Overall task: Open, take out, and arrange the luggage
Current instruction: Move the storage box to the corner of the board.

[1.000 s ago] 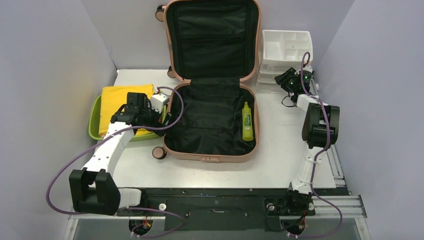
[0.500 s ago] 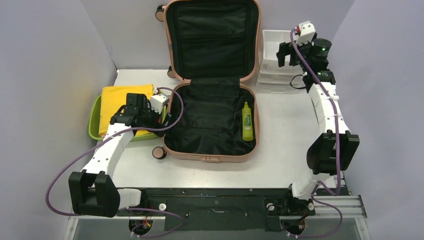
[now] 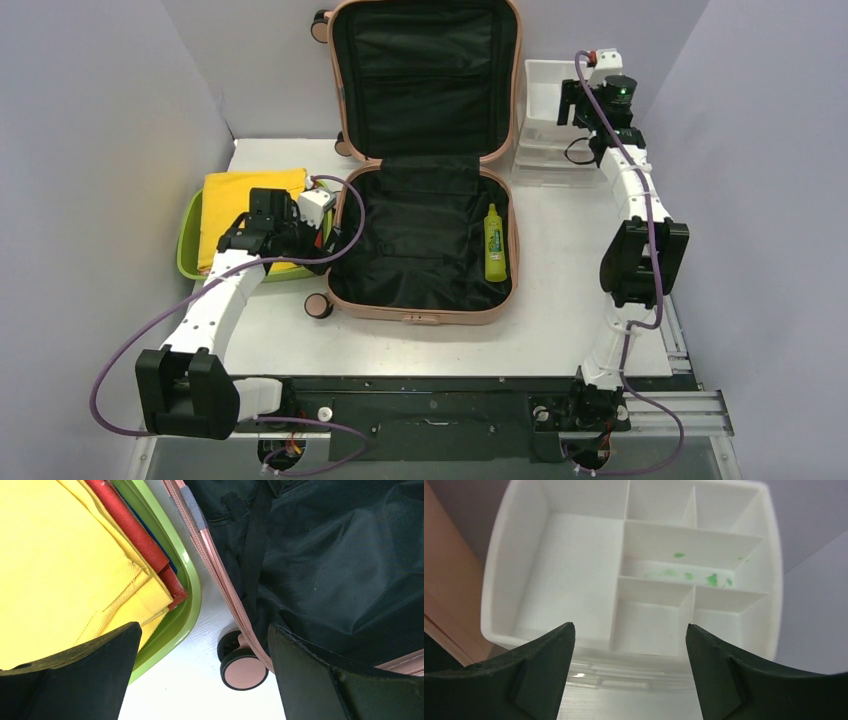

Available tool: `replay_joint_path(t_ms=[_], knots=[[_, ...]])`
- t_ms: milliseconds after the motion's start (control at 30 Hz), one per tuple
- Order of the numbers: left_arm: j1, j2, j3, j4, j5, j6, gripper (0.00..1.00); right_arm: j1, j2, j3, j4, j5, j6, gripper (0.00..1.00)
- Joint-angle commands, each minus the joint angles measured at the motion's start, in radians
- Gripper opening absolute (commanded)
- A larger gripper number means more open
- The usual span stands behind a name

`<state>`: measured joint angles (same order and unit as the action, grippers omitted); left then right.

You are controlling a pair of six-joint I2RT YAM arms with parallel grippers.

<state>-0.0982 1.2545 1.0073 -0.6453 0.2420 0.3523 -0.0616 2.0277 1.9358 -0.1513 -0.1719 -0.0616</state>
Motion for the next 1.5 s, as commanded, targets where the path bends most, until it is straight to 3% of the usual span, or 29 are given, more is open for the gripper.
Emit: replay_joint_path(t_ms=[0, 233, 433, 867, 1133, 1400, 1467], knots=[[0.011, -0.027, 0.004, 0.038, 0.019, 0.008, 0.96, 0.027, 0.006, 0.069, 0.011, 0.018, 0.039, 0.76], [0.016, -0.023, 0.001, 0.041, 0.021, 0.008, 0.96, 0.04, 0.081, 0.119, 0.02, 0.067, 0.057, 0.72], [0.02, -0.018, 0.002, 0.041, 0.019, 0.008, 0.96, 0.044, 0.154, 0.21, -0.009, 0.089, 0.062, 0.62], [0.028, -0.012, 0.004, 0.038, 0.023, 0.008, 0.96, 0.047, 0.183, 0.225, -0.035, 0.109, 0.084, 0.58], [0.031, -0.013, 0.002, 0.04, 0.022, 0.01, 0.96, 0.048, 0.239, 0.272, -0.04, 0.115, 0.089, 0.41], [0.033, -0.007, 0.005, 0.038, 0.023, 0.01, 0.96, 0.049, 0.208, 0.277, -0.082, 0.113, 0.086, 0.0], [0.033, -0.009, 0.004, 0.039, 0.023, 0.01, 0.96, 0.051, 0.17, 0.248, -0.086, 0.118, 0.083, 0.0]])
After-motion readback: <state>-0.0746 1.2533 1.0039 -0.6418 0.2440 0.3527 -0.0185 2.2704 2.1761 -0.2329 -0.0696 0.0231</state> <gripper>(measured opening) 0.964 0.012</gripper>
